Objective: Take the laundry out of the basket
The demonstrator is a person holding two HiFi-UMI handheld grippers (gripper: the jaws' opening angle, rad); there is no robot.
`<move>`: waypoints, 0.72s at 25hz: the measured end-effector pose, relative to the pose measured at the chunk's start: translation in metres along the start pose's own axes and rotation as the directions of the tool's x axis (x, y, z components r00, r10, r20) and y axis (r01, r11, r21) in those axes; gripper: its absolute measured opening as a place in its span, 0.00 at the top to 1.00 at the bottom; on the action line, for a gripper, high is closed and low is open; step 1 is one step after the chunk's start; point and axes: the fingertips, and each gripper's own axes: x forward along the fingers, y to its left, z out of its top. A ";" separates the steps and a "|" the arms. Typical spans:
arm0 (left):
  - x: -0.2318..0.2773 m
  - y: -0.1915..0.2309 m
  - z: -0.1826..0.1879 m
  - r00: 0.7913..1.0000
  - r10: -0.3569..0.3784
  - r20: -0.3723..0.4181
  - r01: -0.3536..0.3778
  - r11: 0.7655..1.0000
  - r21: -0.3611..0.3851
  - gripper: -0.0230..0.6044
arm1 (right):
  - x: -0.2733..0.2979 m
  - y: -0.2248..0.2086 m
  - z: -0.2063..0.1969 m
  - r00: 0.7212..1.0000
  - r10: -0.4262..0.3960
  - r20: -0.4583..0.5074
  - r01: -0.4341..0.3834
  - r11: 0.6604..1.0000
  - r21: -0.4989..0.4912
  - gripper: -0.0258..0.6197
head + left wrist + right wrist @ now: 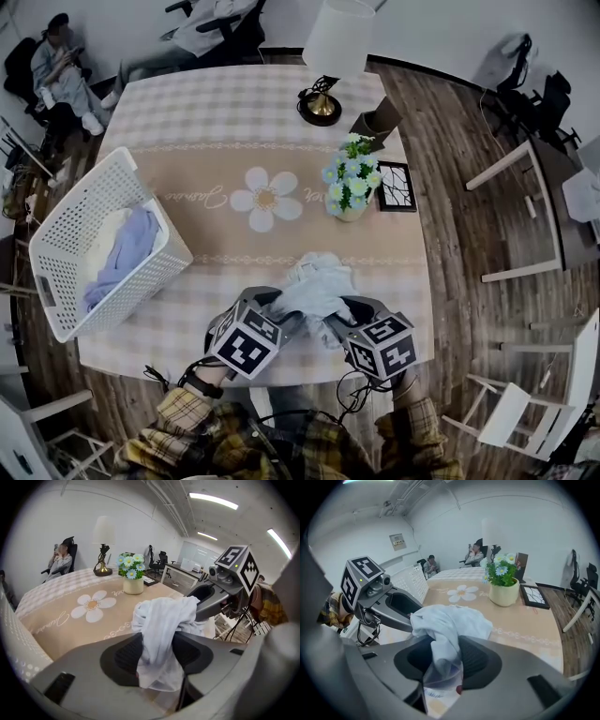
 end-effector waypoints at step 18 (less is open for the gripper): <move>-0.138 0.016 0.055 0.926 -0.068 0.372 0.090 0.995 -0.044 0.47 | -0.094 0.048 0.094 0.939 0.003 0.344 -0.008 1.000 0.015 0.55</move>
